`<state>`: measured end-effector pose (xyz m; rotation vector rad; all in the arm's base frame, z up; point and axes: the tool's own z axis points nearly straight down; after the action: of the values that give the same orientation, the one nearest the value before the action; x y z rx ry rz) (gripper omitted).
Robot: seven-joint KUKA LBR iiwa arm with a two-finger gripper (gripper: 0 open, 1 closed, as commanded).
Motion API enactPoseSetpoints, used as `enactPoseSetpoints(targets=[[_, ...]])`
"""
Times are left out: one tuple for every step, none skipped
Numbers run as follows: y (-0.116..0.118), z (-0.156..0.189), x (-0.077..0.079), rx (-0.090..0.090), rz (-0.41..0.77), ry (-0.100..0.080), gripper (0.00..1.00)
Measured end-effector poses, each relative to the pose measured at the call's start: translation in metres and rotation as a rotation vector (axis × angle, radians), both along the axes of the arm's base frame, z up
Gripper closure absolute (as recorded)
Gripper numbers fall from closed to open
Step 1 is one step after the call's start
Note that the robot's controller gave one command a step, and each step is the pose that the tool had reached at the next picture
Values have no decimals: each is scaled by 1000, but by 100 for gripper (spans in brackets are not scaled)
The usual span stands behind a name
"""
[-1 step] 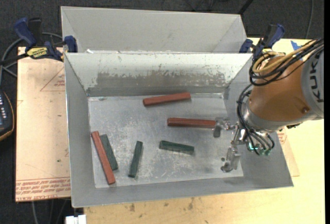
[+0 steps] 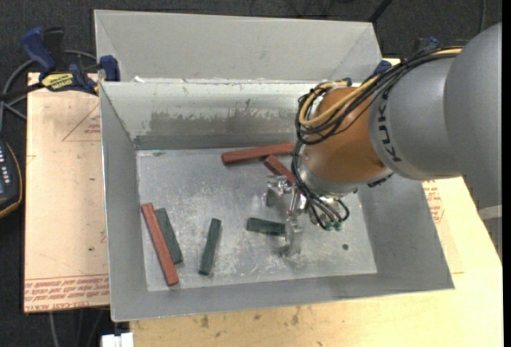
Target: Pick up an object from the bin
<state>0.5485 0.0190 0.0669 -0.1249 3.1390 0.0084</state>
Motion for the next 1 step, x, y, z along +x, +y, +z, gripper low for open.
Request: enactPoseSetpoints(targets=[[-6, 4, 1, -4, -7, -2, 100]])
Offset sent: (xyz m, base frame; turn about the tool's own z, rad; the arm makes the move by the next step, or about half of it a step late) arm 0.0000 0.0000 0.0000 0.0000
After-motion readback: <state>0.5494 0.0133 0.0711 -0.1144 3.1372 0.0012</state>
